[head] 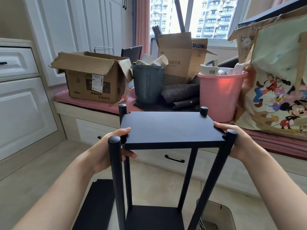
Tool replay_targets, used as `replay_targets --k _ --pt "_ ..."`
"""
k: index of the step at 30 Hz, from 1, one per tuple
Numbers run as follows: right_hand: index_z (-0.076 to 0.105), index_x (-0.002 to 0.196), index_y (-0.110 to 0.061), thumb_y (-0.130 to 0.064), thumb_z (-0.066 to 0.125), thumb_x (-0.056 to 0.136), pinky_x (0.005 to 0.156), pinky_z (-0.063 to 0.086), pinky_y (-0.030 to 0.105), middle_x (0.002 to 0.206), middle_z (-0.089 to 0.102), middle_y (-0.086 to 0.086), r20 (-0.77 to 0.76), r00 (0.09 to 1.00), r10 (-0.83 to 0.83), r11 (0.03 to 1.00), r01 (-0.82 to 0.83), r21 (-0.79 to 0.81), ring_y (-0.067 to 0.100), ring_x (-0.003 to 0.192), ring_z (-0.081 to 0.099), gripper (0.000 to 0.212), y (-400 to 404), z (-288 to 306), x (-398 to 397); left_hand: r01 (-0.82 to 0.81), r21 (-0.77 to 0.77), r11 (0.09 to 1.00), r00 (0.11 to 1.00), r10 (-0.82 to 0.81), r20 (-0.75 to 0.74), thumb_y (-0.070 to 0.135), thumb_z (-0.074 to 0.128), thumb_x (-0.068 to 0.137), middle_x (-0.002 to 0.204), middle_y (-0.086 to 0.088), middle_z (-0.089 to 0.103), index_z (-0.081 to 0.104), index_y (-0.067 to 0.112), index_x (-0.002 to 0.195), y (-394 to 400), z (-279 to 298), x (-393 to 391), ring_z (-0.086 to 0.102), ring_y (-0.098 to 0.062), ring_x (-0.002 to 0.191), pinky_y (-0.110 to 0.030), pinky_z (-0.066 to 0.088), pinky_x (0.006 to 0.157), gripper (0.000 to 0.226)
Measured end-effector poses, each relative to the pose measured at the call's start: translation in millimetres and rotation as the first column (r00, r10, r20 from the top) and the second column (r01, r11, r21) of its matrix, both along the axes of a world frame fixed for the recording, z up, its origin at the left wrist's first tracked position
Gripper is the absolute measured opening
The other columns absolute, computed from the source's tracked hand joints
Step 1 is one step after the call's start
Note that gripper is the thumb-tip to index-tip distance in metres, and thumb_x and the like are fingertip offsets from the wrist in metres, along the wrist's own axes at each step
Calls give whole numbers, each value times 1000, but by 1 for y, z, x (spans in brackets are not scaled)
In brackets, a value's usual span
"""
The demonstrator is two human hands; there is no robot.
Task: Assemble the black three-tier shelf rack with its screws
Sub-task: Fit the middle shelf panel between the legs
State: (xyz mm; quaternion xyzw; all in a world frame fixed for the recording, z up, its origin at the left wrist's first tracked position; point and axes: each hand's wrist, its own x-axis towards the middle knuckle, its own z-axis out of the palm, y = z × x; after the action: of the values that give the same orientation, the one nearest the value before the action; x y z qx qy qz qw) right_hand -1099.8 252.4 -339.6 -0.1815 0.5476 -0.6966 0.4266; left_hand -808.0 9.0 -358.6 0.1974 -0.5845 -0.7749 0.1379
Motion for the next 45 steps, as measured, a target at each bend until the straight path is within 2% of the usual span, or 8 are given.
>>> replay_targets --k 3,8,14,21,33,36,41,45 --pt "82 91 -11 -27 71 71 63 59 26 98 77 3 -17 1000 9 999 -8 33 16 79 75 28 2 -1 -3 -39 54 998 999 38 16 50 80 76 80 -6 72 83 22 78 -1 -5 -1 70 -25 57 -23 46 42 28" --pt "82 90 -10 -27 75 66 65 60 28 95 77 3 -33 998 58 998 -57 34 16 78 75 30 3 -3 -2 -74 171 983 997 70 34 38 92 59 79 -5 66 82 15 79 -9 -14 0 63 -16 56 -25 50 45 32" --pt "81 84 -4 -20 66 75 57 58 27 93 77 9 26 1000 -5 998 3 64 19 74 76 24 -3 -13 4 -40 188 981 999 35 34 32 74 82 94 -15 76 83 8 91 -15 -23 3 75 -28 69 -30 58 54 28" --pt "79 90 -7 -20 70 69 58 61 29 93 76 8 47 996 -72 993 67 97 19 70 74 26 -6 -21 7 -33 140 990 999 28 43 37 70 89 84 -5 74 65 8 116 -17 -30 4 70 -15 64 -27 55 53 40" --pt "81 80 -8 -19 65 77 53 57 26 84 76 8 -5 1000 2 993 -1 119 19 66 74 20 -5 -29 8 -76 88 993 992 66 107 24 57 102 63 2 67 63 8 100 -8 -42 3 63 -8 50 -19 50 46 18" --pt "78 86 -5 -19 65 75 52 57 25 83 75 9 -12 1000 -22 994 23 110 20 64 73 21 -6 -31 9 -99 50 994 989 92 114 24 56 102 82 -2 74 64 6 118 -8 -44 2 70 -10 63 -21 55 53 25" --pt "71 94 -2 -21 65 73 53 57 26 81 74 10 -18 1000 -20 994 22 104 21 63 72 28 -6 -34 10 -152 25 988 980 147 132 25 59 100 84 -1 72 65 8 115 -9 -45 -3 68 -11 63 -22 52 55 23" --pt "70 92 -1 -19 62 75 52 56 25 78 74 10 -17 1000 3 995 -2 96 21 60 72 26 -6 -34 8 -200 27 979 972 195 134 25 63 97 100 -8 69 66 7 121 -11 -46 -4 64 -22 91 -31 47 79 31"
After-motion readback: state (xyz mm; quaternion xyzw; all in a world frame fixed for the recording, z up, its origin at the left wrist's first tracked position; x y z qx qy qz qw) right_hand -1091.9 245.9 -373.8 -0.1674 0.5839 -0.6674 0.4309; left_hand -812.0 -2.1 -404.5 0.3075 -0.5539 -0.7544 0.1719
